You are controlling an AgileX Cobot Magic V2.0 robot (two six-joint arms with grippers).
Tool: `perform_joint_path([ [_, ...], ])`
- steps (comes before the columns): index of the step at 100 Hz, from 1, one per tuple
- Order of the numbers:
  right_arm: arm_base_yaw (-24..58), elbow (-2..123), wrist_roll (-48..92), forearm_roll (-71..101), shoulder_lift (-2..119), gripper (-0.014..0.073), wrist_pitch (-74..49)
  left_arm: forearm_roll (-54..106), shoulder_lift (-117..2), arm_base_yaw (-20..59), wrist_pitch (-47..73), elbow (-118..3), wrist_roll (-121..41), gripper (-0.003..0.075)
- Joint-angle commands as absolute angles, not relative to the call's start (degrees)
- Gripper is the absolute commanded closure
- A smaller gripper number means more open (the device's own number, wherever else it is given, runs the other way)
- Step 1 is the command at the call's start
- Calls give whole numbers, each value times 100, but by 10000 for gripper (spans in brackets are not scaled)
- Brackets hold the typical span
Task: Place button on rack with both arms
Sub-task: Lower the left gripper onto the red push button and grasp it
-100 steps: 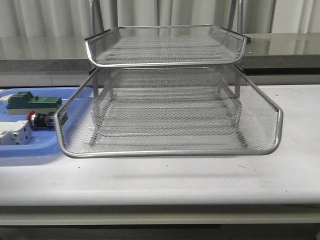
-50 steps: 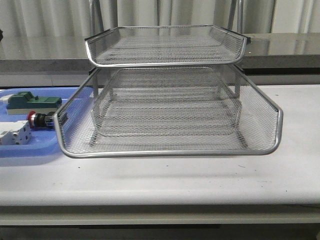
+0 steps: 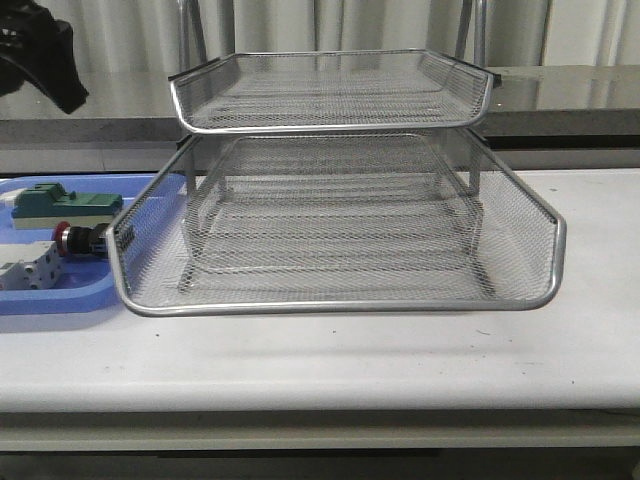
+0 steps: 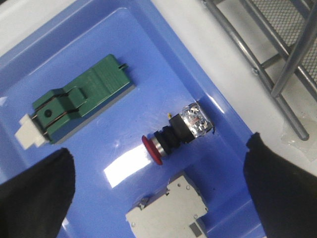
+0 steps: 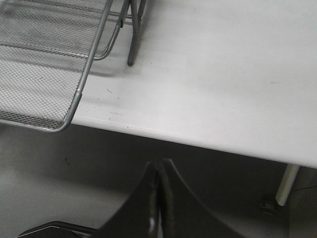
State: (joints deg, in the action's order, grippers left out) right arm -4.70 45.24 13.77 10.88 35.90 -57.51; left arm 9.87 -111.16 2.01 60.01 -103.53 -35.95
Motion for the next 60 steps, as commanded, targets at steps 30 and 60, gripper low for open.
perform_joint_path([
  [30, -465, 4660, 1367, 1124, 3587, 654, -5438, 1225, -12344, 223, 7200, -12015, -5034, 70],
  [60, -465, 4660, 1367, 1124, 3587, 654, -5438, 1215, -12806, 238, 7186, -12025, -5440, 70],
])
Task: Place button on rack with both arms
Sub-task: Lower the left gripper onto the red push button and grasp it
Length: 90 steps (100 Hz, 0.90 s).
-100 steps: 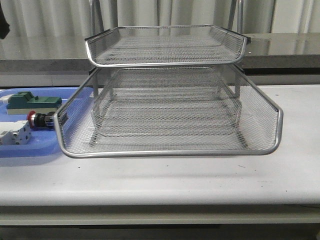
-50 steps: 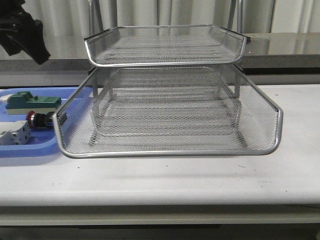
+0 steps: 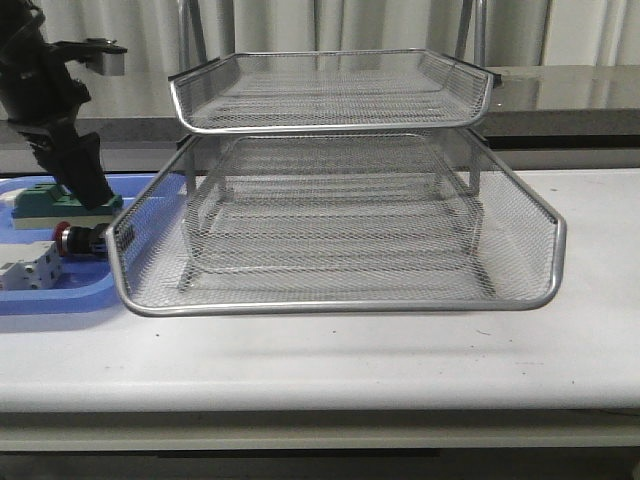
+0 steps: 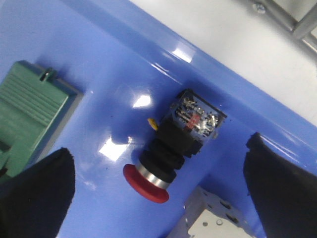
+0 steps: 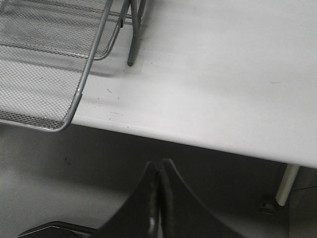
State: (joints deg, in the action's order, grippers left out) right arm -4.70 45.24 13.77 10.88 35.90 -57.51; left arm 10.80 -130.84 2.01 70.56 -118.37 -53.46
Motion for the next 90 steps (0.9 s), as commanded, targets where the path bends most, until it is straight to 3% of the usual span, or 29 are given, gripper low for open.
perform_joint_path([
  [1, -465, 4660, 1367, 1124, 3587, 654, -5438, 1215, -12815, 238, 7186, -12025, -5440, 70],
  [90, -465, 4660, 1367, 1124, 3587, 654, -5438, 1181, -13331, 404, 6989, -12025, -5977, 97],
])
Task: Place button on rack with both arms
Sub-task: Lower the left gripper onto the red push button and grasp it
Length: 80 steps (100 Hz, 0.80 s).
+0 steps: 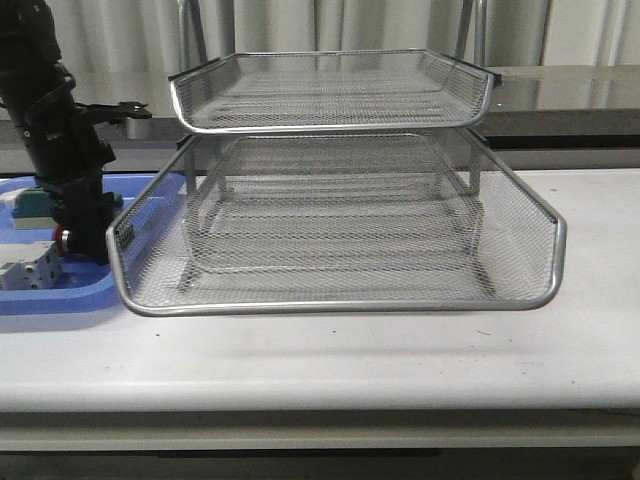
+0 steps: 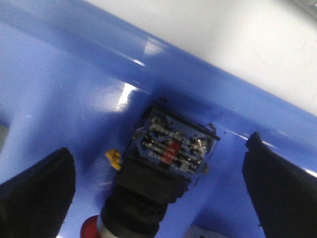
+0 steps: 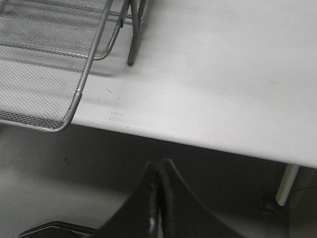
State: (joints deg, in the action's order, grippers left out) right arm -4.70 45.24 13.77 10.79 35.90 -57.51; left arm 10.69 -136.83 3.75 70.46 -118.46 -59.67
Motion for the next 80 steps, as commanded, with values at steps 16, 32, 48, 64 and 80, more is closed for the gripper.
perform_joint_path([
  [16, -465, 4660, 1367, 1124, 3587, 654, -5438, 1181, -13331, 404, 6989, -12025, -5977, 147],
  [32, -465, 4660, 1367, 1124, 3587, 654, -5438, 1169, -13331, 404, 6989, -12025, -5977, 178],
  [48, -465, 4660, 1367, 1124, 3587, 654, -5438, 1169, -13331, 404, 6989, -12025, -5977, 181],
  [64, -465, 4660, 1367, 1124, 3587, 654, -5438, 1169, -13331, 404, 6989, -12025, -5977, 274],
  [80, -465, 4660, 1367, 1124, 3587, 654, -5438, 1169, -13331, 404, 7010, -12025, -5977, 422],
])
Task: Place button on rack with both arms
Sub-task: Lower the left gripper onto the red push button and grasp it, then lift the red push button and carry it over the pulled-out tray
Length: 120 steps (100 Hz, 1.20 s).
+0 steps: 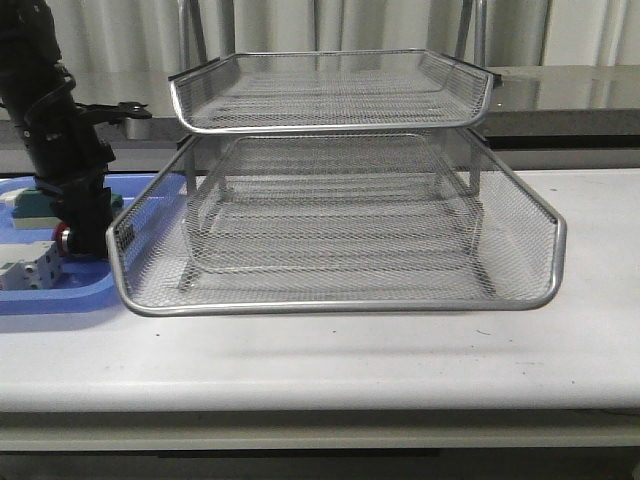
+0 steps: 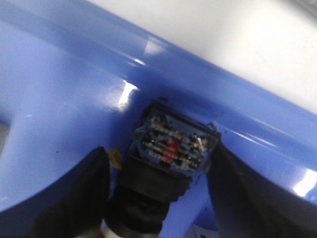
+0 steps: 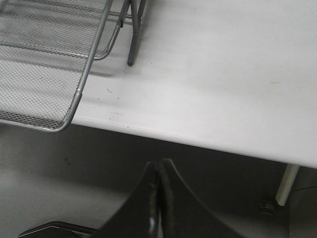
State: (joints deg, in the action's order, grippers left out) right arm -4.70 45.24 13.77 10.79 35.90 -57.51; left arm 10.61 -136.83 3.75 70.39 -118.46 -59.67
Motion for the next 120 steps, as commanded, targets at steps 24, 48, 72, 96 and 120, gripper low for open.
perform_joint_path([
  [24, -465, 4660, 1367, 1124, 3587, 654, -5438, 1169, -13331, 404, 7010, -12025, -5977, 492],
  [48, -465, 4660, 1367, 1124, 3587, 654, -5438, 1166, -13331, 404, 7347, -12500, -5911, 492],
  [72, -465, 4660, 1367, 1124, 3587, 654, -5438, 1166, -13215, 404, 7347, -12972, -5785, 491],
  [96, -465, 4660, 1367, 1124, 3587, 654, -5438, 1069, -12827, 404, 7347, -12972, -5433, 491],
  [120, -465, 4660, 1367, 1124, 3587, 654, -5438, 863, -12300, 404, 7347, -12821, -5196, 491],
])
